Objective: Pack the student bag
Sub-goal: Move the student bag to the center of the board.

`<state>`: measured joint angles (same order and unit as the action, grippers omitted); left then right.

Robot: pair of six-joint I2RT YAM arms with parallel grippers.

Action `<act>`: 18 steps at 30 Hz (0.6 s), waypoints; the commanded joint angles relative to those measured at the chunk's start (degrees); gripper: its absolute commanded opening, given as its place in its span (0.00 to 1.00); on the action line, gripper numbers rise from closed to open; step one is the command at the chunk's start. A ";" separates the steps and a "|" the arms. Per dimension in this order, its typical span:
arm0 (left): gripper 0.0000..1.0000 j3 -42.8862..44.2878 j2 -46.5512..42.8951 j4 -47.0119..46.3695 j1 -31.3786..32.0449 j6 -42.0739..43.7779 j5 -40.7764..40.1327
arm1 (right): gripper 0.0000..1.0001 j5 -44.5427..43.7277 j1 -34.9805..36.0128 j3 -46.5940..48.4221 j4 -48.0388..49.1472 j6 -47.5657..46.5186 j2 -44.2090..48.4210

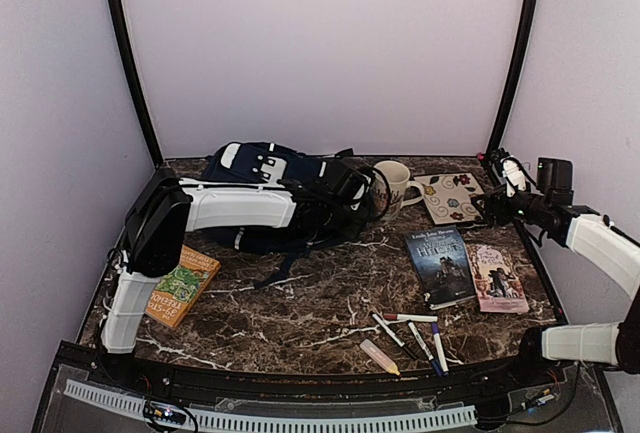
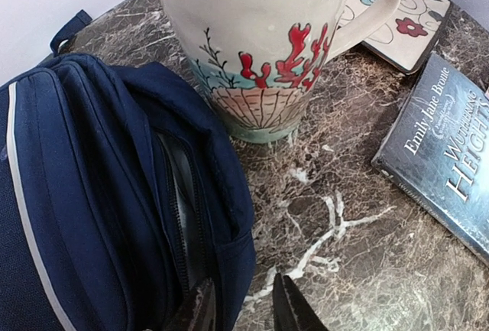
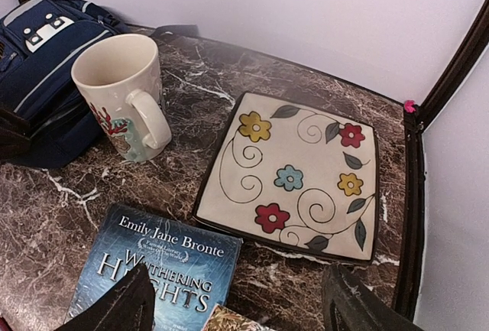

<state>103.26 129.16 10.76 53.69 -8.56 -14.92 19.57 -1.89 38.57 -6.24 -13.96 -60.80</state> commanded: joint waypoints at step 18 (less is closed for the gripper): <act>0.11 2.52 4.26 0.33 -1.48 -0.13 -2.52 | 0.75 0.66 -0.25 -0.16 1.91 -1.24 -1.34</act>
<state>104.14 133.93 10.00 52.66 -9.47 -16.60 19.73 -1.89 38.54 -6.07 -14.57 -61.95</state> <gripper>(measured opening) 0.171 0.747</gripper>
